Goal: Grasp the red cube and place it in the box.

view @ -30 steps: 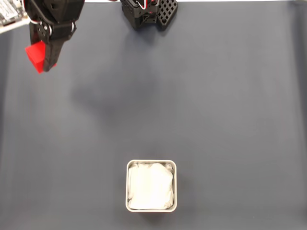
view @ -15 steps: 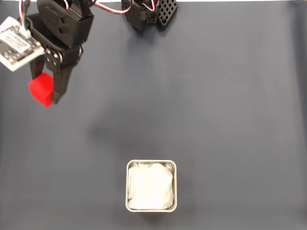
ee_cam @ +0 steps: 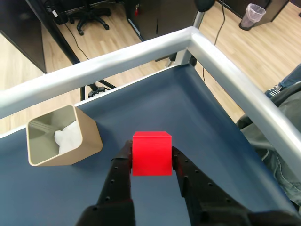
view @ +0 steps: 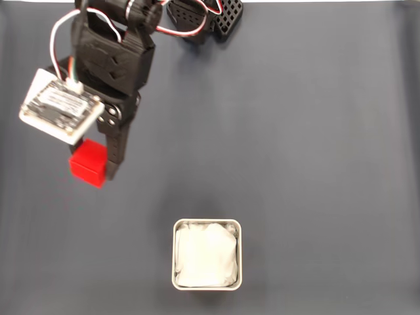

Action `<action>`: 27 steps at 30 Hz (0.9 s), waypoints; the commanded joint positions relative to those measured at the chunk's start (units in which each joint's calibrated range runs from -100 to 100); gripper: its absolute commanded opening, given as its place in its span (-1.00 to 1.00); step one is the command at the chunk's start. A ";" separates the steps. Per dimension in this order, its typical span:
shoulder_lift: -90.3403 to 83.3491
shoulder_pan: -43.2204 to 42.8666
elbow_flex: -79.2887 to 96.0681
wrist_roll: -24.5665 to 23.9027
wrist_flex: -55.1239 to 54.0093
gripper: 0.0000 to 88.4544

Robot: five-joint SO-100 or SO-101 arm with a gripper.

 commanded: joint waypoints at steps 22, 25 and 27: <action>11.96 -10.49 -16.50 0.83 -2.70 -0.97; 13.43 -11.63 -18.05 0.78 -2.70 -0.97; 14.38 -12.41 -19.15 0.73 -2.70 -0.97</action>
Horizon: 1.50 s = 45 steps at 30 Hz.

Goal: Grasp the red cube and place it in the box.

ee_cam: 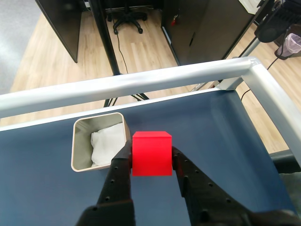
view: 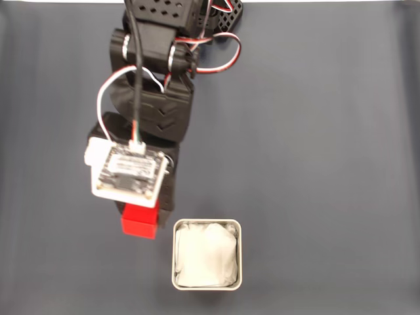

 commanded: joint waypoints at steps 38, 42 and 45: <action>13.14 -10.95 -13.36 1.27 -5.78 -0.97; 14.27 -10.88 -13.81 1.12 -5.94 -0.97; 14.79 -10.66 -13.81 1.03 -6.43 -0.97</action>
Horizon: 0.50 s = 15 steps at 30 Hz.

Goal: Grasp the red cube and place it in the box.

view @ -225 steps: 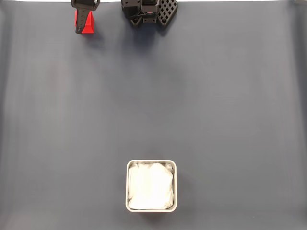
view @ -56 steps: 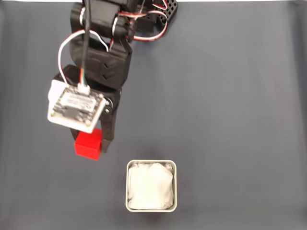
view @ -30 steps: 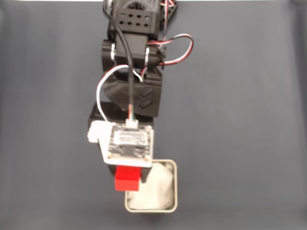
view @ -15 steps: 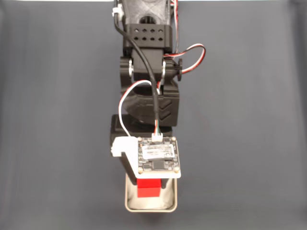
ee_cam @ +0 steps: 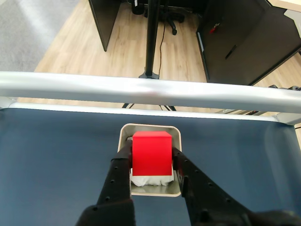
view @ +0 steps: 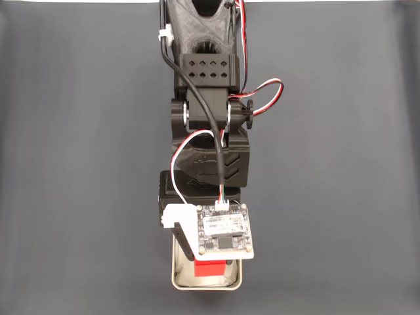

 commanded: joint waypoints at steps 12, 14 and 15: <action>-0.67 -0.21 -2.78 -0.83 -1.50 -0.97; -0.85 -0.21 -2.60 -0.83 -1.50 -0.97; -1.02 -0.21 -2.42 -0.83 -1.50 -0.97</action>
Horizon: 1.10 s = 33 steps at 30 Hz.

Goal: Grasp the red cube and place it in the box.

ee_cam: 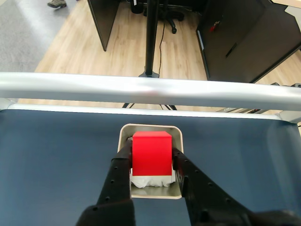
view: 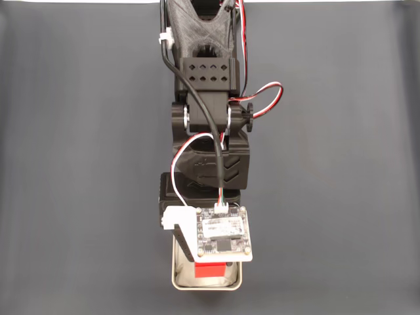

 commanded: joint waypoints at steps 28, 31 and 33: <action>-2.67 0.57 -2.14 -0.83 -0.44 0.04; -2.75 0.57 -2.14 -0.78 -0.53 0.06; -2.84 0.57 -2.14 -0.78 -0.53 0.06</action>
